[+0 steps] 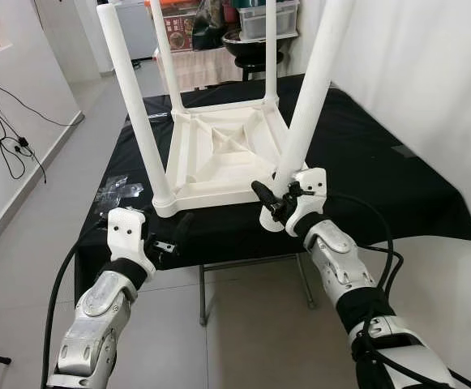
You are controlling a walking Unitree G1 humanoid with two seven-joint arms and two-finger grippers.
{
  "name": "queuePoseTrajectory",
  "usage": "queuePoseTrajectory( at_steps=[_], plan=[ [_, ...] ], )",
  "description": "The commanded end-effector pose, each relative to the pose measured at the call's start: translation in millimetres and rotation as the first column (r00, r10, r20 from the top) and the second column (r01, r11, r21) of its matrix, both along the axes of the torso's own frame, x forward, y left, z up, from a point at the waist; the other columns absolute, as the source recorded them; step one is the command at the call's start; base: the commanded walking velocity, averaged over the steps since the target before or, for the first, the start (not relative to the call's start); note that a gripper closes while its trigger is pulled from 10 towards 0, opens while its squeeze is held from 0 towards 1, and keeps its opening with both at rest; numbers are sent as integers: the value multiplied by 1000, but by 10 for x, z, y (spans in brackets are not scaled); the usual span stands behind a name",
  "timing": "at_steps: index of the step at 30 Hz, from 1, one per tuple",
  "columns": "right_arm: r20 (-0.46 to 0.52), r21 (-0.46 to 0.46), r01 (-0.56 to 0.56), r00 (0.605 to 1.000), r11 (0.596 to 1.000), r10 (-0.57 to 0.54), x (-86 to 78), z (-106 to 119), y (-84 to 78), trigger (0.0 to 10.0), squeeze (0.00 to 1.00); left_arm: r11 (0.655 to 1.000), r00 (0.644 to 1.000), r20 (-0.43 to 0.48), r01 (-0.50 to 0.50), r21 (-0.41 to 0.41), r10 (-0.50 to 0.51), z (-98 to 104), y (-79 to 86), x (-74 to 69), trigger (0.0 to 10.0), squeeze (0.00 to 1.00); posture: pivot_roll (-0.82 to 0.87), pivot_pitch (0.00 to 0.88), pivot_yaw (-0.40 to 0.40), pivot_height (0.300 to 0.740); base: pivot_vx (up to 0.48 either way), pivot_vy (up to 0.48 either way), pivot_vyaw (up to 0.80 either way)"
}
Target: Building children table
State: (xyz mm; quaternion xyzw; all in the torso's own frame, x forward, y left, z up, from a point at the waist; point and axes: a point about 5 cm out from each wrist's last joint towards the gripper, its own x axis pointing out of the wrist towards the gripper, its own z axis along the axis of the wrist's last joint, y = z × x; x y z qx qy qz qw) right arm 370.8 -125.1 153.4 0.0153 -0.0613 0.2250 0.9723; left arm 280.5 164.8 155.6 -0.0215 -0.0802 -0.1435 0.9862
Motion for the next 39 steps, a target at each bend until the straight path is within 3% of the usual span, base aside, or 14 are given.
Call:
queuePoseTrajectory(
  at_steps=[1,10,17,24,33,39],
  plan=[
    [29,1,-20,999,1000,20,-6,51,53,10000,0,1000,1000,-2,-8,6,8,-21,20,0,10000,0,-47,0,55,740,0,-472,0],
    [65,-32,-69,995,997,71,-175,8,49,10000,0,999,999,30,-42,20,42,5,6,-110,10000,0,-55,0,59,740,0,-79,0],
    [52,-43,-64,996,997,66,-125,33,47,10000,0,1000,998,45,-31,1,31,19,-31,-149,10000,0,-54,0,49,740,81,0,0],
    [60,67,-23,998,997,19,-57,205,-26,10000,0,1000,998,56,4,4,-4,62,-68,-148,10000,0,-55,0,45,740,366,0,229],
    [95,62,-11,995,998,5,-7,348,-92,10000,0,998,997,48,59,35,-60,61,-126,-161,10000,0,-62,0,47,740,372,0,267],
    [111,53,-58,993,997,52,-18,390,-85,10000,0,996,996,47,73,46,-75,61,-145,-160,10000,0,-62,0,48,740,369,0,0]
  ],
)
